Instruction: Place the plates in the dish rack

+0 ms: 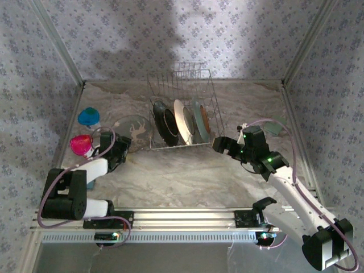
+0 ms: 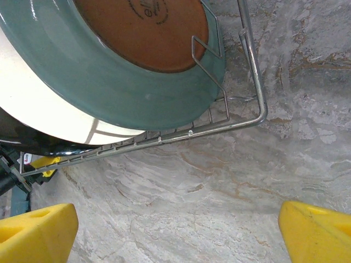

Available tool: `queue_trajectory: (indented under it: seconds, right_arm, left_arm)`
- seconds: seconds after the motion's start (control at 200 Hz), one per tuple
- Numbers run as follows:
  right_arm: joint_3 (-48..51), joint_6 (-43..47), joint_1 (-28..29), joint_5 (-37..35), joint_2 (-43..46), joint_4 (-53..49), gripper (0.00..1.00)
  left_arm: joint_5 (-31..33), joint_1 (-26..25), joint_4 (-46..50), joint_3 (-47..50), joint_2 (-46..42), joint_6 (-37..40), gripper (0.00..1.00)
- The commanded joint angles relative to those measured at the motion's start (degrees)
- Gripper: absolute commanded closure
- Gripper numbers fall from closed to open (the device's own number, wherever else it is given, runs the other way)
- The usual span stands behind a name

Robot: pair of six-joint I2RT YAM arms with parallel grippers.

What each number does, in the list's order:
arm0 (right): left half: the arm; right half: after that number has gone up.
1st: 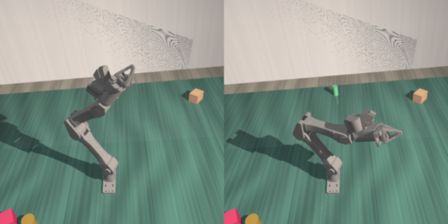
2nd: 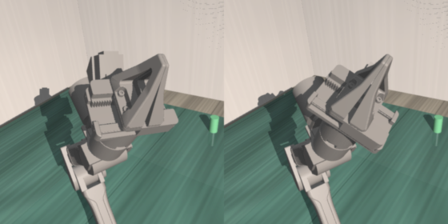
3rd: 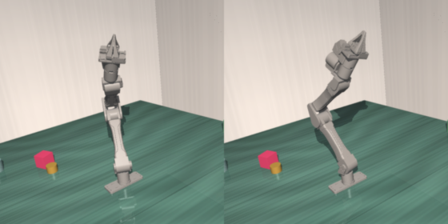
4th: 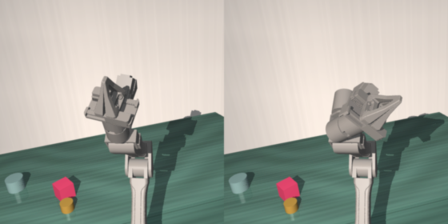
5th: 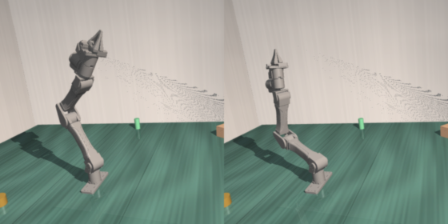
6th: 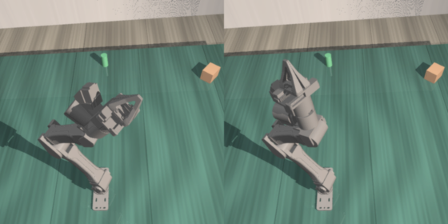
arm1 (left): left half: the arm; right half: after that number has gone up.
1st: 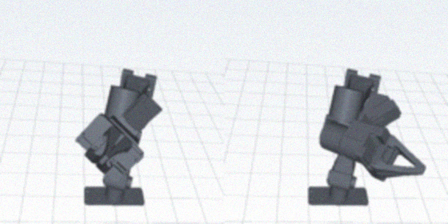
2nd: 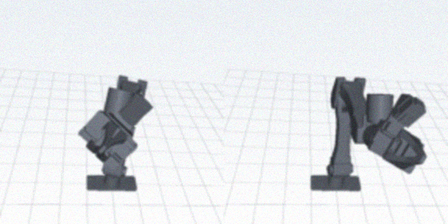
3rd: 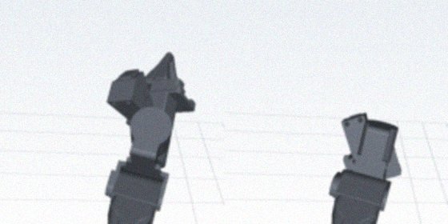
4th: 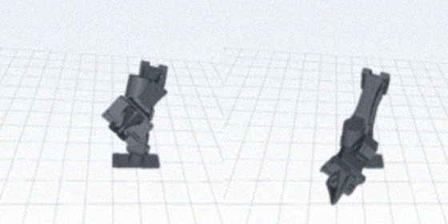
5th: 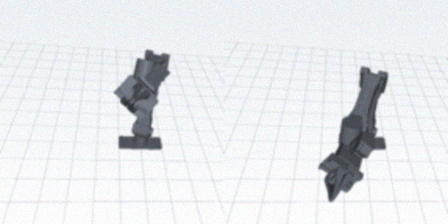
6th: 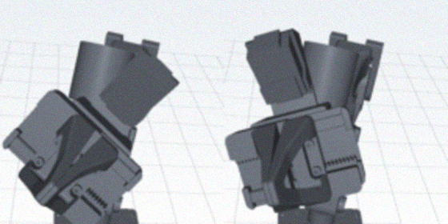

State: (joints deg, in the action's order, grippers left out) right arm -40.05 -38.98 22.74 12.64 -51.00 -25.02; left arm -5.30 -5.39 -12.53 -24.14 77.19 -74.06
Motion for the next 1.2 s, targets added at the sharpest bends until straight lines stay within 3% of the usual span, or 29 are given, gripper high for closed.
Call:
queue_trajectory:
  seconds: [0.0,0.2,0.53,0.685,0.83,1.194]
  right_arm:
    - [0.5,-0.8,-0.3,-0.8,-0.3,1.0,0.04]
    - [0.9,-1.2,-0.1,-0.7,-0.1,1.2,0.05]
    - [1.0,-1.3,0.0,-1.4,1.2,0.5,0.05]
    - [1.2,-1.3,0.0,-1.7,1.6,0.3,0.06]
    - [1.3,-1.3,0.0,-1.8,1.7,0.3,0.06]
    - [0.8,-1.5,0.0,-1.6,2.1,0.4,0.06]
  left_arm:
    - [-0.3,-0.3,-4.5,1.0,1.0,-0.7,0.46]
    - [0.0,-0.2,-6.1,2.1,1.9,-1.3,0.56]
    - [1.1,-0.5,-8.1,3.4,3.2,-2.2,0.63]
    - [1.3,-0.6,-8.4,3.2,3.8,-2.0,0.77]
    - [1.5,-0.6,-8.1,3.3,3.8,-2.0,1.0]
    - [2.4,-0.6,3.0,-0.2,-5.6,2.5,1.0]
